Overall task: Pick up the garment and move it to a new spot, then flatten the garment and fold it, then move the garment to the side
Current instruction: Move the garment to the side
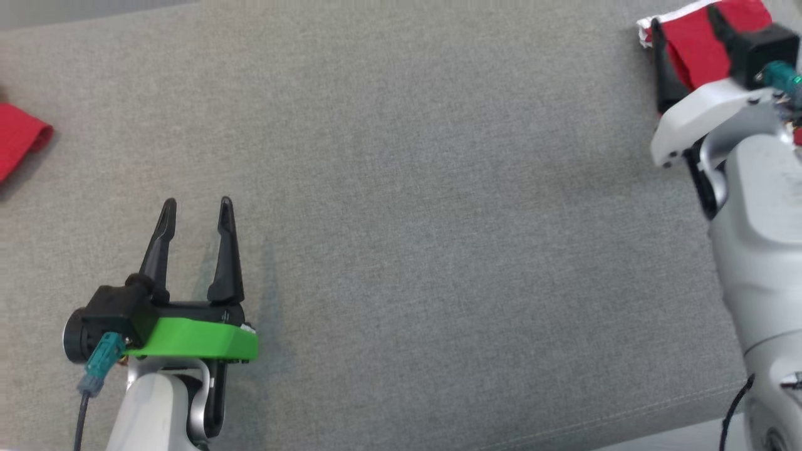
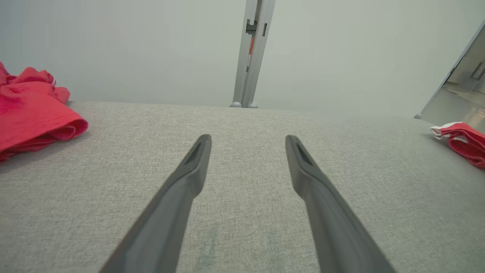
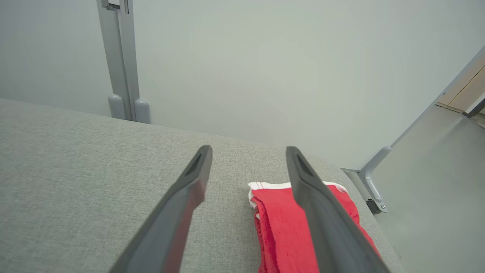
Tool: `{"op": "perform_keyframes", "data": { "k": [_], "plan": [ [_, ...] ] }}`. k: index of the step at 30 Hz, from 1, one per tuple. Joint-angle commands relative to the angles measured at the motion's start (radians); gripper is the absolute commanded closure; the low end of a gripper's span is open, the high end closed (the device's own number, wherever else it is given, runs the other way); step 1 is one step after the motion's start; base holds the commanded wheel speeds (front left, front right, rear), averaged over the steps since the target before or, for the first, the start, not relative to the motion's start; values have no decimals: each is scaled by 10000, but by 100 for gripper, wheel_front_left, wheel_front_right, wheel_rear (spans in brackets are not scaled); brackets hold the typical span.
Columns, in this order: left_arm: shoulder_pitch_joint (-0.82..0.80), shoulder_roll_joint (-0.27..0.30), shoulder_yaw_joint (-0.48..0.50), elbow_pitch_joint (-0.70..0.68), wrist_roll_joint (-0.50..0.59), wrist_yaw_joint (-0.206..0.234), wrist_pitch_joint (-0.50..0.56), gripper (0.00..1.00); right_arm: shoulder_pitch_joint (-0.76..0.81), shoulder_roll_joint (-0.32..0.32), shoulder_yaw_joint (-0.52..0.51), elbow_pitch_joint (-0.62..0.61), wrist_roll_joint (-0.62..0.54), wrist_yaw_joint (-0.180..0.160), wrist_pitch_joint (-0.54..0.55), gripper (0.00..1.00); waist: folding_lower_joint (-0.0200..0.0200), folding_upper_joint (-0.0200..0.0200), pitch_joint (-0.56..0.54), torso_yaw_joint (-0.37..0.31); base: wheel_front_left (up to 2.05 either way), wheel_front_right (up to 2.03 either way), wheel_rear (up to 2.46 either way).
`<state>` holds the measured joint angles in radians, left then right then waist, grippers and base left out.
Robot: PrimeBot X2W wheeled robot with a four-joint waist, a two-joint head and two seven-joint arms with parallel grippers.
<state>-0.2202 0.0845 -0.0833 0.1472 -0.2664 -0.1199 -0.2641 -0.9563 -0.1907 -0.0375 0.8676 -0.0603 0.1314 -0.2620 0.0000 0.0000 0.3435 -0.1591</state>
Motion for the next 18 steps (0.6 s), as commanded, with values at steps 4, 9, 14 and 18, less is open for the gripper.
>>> {"op": "perform_keyframes", "data": {
  "k": [4,9,14,18],
  "plan": [
    [558,-110,474,256,-151,35,-1,0,1442,511,81,-1002,202,-15,-39,0,0,0,-1338,167,0,0,0],
    [1221,-228,1007,498,-302,75,-1,0,2991,1101,133,-2127,331,-15,-40,0,0,0,-1936,207,0,0,0],
    [1896,-282,1271,685,-391,100,-1,0,4552,1377,95,-3247,421,-15,-39,0,0,0,-2333,308,0,0,0],
    [2253,-317,1236,750,-347,80,-1,0,5712,1394,488,-4006,1495,-15,-39,0,0,0,-2496,394,0,0,0]
  ]
}}
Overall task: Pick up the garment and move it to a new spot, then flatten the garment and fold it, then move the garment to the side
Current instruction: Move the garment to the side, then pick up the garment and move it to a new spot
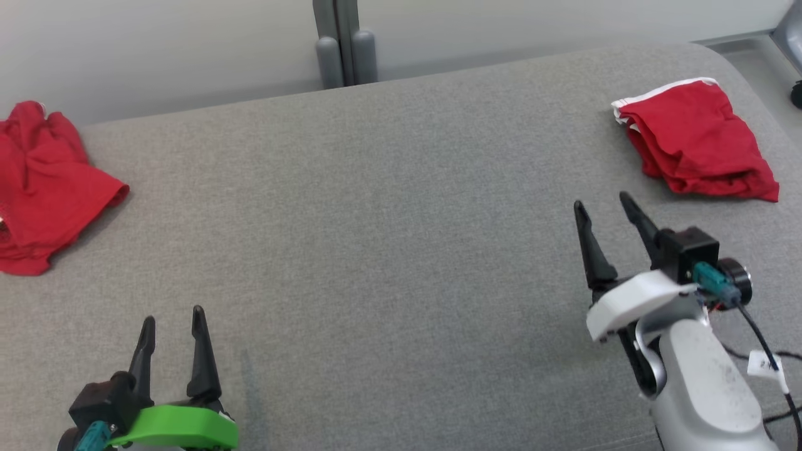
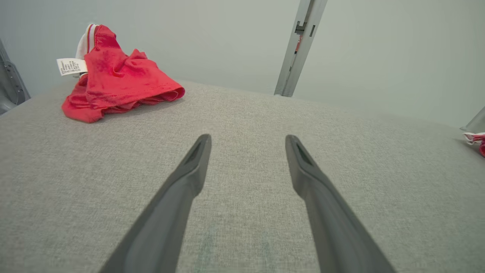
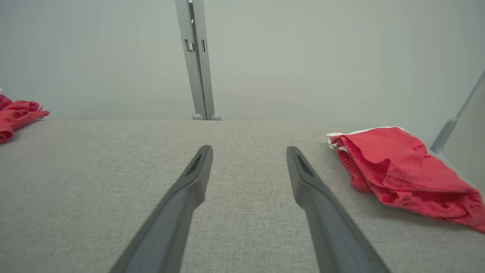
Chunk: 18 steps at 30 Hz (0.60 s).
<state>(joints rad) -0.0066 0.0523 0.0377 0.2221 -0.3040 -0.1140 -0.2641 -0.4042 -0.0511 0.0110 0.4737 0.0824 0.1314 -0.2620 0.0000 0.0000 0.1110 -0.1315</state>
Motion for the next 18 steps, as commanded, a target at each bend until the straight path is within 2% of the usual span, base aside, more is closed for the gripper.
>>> {"op": "perform_keyframes", "data": {
  "k": [1,8,18],
  "plan": [
    [187,4,7,1,14,17,-1,0,442,-17,43,-215,244,-15,-40,0,0,0,-199,133,0,0,0],
    [622,-9,-307,-129,-353,170,-1,0,1837,-12,155,-1049,804,-15,-41,0,0,0,-432,219,0,0,0],
    [935,-8,-613,-76,-595,333,-1,0,2438,-12,230,-1199,708,-15,-40,0,0,0,-701,288,0,0,0]
  ]
}}
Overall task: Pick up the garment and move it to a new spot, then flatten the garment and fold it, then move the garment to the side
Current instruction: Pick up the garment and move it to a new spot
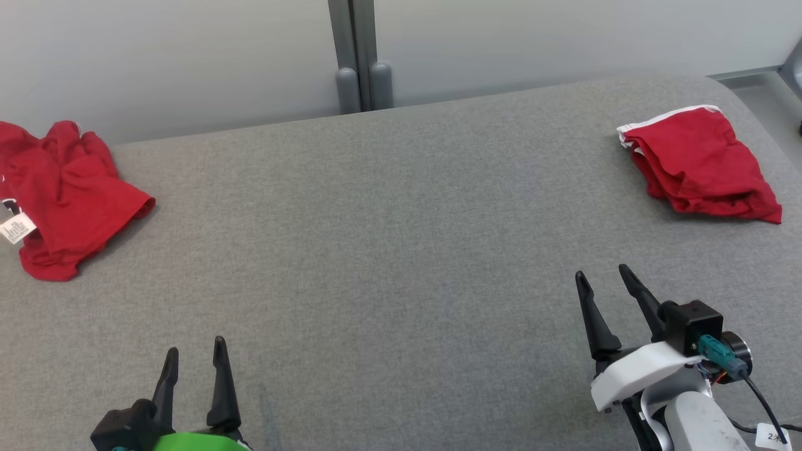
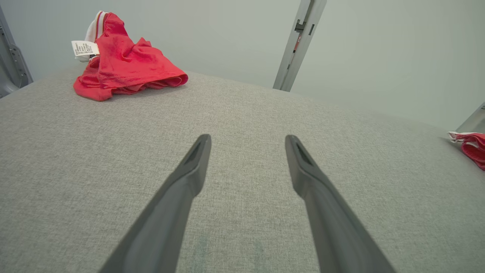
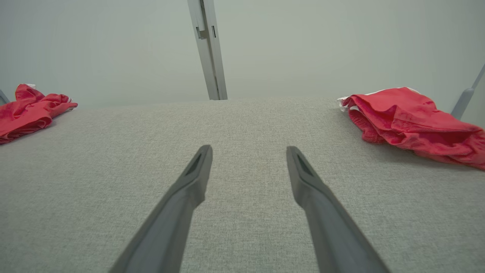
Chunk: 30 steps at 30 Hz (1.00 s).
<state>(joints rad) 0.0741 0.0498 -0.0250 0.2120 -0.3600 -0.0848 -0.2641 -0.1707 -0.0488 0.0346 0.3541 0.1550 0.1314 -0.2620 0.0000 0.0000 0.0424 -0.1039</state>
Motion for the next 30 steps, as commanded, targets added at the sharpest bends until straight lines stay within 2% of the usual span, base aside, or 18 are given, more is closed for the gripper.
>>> {"op": "perform_keyframes", "data": {
  "k": [1,18,23,30],
  "plan": [
    [121,17,-3,29,-51,43,-1,0,132,-33,11,14,-20,-15,-40,0,0,0,-26,20,0,0,0],
    [-104,16,-152,38,-26,43,-1,0,154,-32,-68,187,116,-15,-41,0,0,0,-30,349,0,0,0],
    [-206,17,-285,55,-114,66,-1,0,220,-35,-188,124,36,-15,-41,0,0,0,-94,1035,0,0,0],
    [-222,25,-296,2,-9,103,-1,0,267,-32,-165,34,41,-15,-41,0,0,0,-65,2515,0,0,0]
  ]
}}
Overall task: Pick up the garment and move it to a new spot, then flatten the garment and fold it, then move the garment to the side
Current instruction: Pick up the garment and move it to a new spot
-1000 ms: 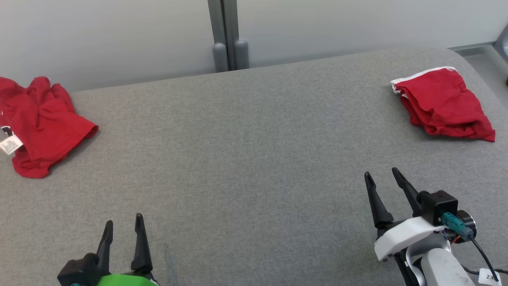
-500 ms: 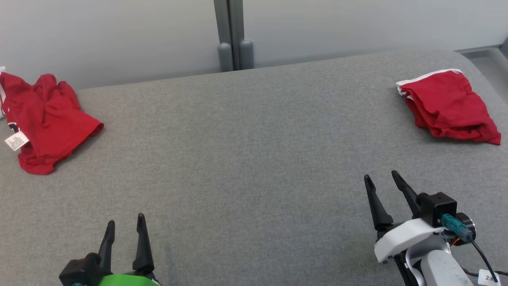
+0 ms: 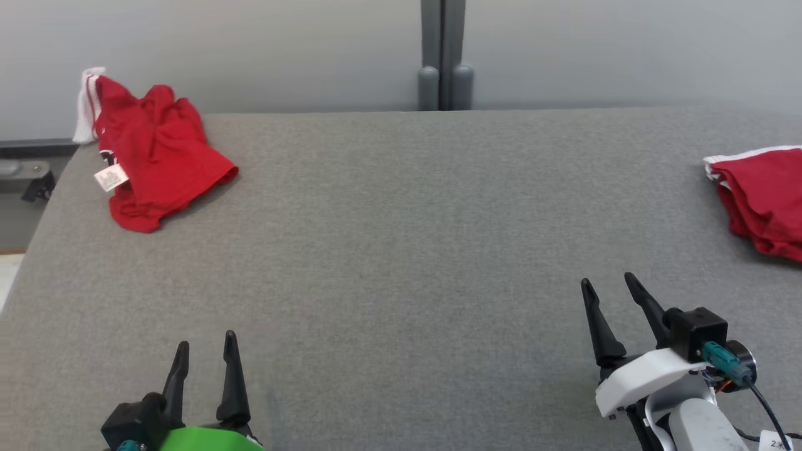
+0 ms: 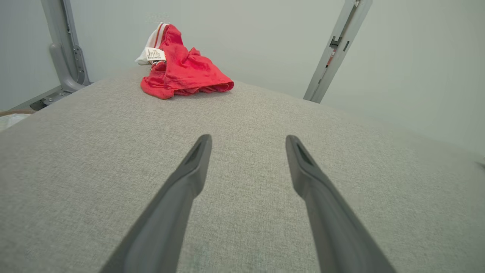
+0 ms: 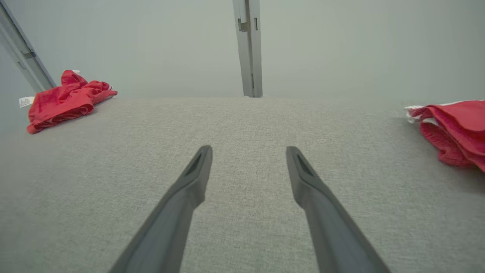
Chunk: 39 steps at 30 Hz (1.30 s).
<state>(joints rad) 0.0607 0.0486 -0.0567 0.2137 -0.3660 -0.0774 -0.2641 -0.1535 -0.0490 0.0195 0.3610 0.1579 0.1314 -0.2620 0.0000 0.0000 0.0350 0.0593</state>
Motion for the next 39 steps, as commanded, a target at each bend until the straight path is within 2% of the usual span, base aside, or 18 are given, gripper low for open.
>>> {"op": "perform_keyframes", "data": {
  "k": [1,7,12,19,27,31,35,39],
  "plan": [
    [-78,35,39,-33,46,31,-1,0,81,-33,43,-25,26,-15,-41,0,0,0,21,1107,0,0,0],
    [-47,35,17,-59,13,8,-1,0,35,-33,157,19,72,-15,-41,0,0,0,58,2170,0,0,0],
    [45,35,-18,-83,25,6,-1,0,7,-33,270,-19,75,-15,-41,0,0,0,54,2647,0,0,0],
    [124,34,54,-139,13,32,-1,0,85,-36,317,-24,18,-15,-41,0,0,0,2,2818,0,0,0],
    [-337,107,481,-518,254,-37,-1,0,-215,-38,5,-206,-294,-15,-41,0,0,0,298,2549,0,0,0],
    [-1071,620,899,-980,517,-180,0,0,-394,-38,-198,-307,-563,-15,-41,0,0,0,614,2310,0,0,0],
    [-2674,1851,1123,-1187,800,-320,171,0,-636,-33,-298,-401,-779,-15,-41,0,0,0,1012,2014,0,0,0],
    [-4526,2895,1455,-1219,376,-420,899,0,-965,-38,-291,-454,-1084,-15,-41,0,0,0,1465,1541,0,0,0]
  ]
}}
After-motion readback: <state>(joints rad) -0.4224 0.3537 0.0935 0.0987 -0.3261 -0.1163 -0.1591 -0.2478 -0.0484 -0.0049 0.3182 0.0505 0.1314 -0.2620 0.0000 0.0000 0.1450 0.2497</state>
